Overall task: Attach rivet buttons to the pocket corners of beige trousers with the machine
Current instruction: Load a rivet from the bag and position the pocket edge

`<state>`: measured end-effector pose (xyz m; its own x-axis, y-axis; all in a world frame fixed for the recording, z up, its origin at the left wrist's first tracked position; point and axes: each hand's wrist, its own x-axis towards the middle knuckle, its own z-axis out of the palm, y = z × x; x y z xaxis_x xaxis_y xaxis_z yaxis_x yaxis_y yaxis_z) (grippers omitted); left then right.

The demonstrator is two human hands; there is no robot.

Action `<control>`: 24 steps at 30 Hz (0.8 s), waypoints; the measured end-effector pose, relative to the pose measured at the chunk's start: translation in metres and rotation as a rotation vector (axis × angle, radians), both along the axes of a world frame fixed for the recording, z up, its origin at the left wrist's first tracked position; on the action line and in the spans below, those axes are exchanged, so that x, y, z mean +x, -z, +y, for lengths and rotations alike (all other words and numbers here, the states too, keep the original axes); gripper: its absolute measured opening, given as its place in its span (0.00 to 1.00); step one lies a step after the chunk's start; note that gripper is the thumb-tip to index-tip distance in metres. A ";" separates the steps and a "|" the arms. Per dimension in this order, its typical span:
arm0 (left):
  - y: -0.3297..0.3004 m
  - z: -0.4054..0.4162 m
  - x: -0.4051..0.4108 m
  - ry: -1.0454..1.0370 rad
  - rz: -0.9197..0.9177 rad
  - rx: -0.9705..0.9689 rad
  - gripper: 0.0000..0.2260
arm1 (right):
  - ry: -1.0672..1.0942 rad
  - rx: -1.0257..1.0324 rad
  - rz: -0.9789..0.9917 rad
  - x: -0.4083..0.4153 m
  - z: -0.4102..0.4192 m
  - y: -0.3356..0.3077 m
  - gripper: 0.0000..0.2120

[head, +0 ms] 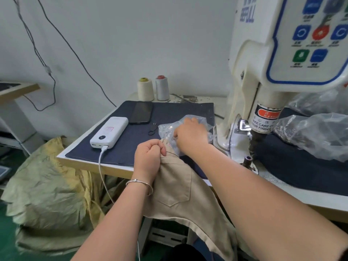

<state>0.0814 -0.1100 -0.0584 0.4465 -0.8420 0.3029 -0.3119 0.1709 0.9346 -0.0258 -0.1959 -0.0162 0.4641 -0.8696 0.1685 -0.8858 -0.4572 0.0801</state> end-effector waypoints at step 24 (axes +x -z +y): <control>-0.002 0.002 -0.002 0.020 0.021 0.001 0.11 | 0.049 0.048 -0.073 0.009 -0.010 -0.003 0.09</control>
<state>0.0794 -0.1076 -0.0563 0.4361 -0.8509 0.2928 -0.2885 0.1759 0.9412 -0.0167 -0.2055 -0.0136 0.4090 -0.8988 0.1577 -0.9097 -0.4151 -0.0065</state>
